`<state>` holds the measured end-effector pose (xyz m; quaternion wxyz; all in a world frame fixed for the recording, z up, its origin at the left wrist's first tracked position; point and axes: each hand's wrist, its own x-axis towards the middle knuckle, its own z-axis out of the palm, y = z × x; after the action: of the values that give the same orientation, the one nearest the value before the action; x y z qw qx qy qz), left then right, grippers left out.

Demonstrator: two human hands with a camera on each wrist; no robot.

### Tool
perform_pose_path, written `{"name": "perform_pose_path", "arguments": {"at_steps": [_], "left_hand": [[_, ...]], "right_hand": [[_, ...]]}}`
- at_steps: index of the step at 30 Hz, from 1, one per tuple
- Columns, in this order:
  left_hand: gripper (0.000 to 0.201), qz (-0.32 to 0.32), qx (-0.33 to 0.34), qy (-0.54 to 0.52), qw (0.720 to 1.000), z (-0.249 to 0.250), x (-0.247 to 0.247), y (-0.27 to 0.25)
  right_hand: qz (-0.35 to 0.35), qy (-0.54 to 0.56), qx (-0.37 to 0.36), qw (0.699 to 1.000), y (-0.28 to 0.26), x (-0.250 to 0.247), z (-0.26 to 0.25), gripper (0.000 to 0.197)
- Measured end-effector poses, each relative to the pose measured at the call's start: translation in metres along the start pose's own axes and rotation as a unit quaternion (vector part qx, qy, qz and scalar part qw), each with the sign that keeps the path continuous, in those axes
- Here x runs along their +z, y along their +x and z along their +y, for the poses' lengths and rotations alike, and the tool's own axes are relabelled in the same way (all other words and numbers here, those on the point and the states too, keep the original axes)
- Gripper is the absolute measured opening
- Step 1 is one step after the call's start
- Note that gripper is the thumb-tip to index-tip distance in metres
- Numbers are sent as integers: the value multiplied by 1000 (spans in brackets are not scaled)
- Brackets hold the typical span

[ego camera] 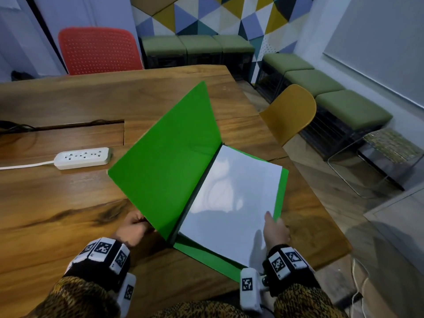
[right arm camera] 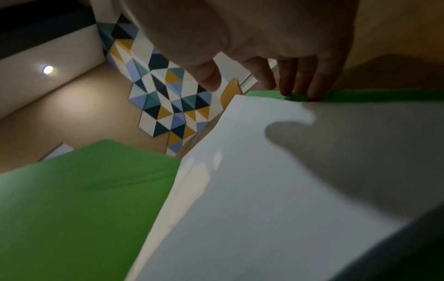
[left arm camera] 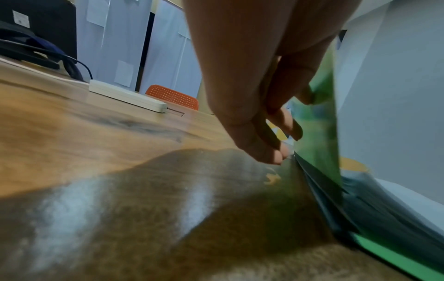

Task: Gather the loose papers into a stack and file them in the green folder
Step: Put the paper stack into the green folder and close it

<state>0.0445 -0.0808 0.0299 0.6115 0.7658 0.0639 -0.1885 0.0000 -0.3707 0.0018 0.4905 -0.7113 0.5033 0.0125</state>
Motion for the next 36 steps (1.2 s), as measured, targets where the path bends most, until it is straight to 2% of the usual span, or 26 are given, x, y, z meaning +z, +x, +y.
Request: {"name": "perform_pose_path", "arguments": {"at_steps": [1,3,6,7,9,10,11,13,14,15,16,19,22,24,26,29,30,33,36], "left_hand": [[71,9,0,-3,1000,9,2,-6],[39,-23,21,-9,999,16,5,-7],[30,-49,3,-4,999,28,8,-12],[32,-62,4,-7,998,29,11,-10],[63,-132,24,2,991,24,14,1],[65,-158,25,-2,987,20,13,7],[60,-163,24,-17,986,17,13,11],[29,-190,-6,-41,981,19,19,13],[27,-205,-10,-40,978,15,22,16],[42,-215,-23,-31,976,12,26,20],[47,-221,-29,-14,975,10,30,21],[41,-169,-28,58,983,14,44,19],[43,-123,-62,125,983,13,49,22],[51,-81,-57,235,967,8,47,28],[57,-63,-58,285,955,6,44,31],[54,-67,-78,270,957,4,36,31],[51,-63,-82,266,958,3,32,30],[41,-17,-85,227,970,-1,17,27],[37,13,-95,167,981,-6,3,21]], "right_hand": [[-4,14,4,1000,3,-3,4,53],[-9,54,25,998,15,-7,17,52],[-21,96,59,993,8,-21,20,56],[-37,107,71,991,0,-26,16,54],[-69,135,88,984,-6,-35,15,54],[-75,147,92,982,-9,-38,15,58],[-76,170,89,979,-10,-41,15,64],[-93,210,87,969,-11,-47,16,70],[-108,227,89,964,-10,-49,19,73],[-123,242,88,958,-12,-52,20,75],[-132,250,86,955,-11,-54,25,77],[-143,234,71,959,-13,-55,33,80],[-169,174,40,969,-14,-55,36,61],[-191,153,30,969,-20,-49,31,43],[-193,125,18,973,-22,-41,26,44],[-210,78,-4,974,-12,-27,26,93],[-218,59,-13,974,-14,-23,18,90],[-228,-4,-56,972,-25,-14,-8,58],[-230,-46,-84,968,-24,-1,-29,47]]}}
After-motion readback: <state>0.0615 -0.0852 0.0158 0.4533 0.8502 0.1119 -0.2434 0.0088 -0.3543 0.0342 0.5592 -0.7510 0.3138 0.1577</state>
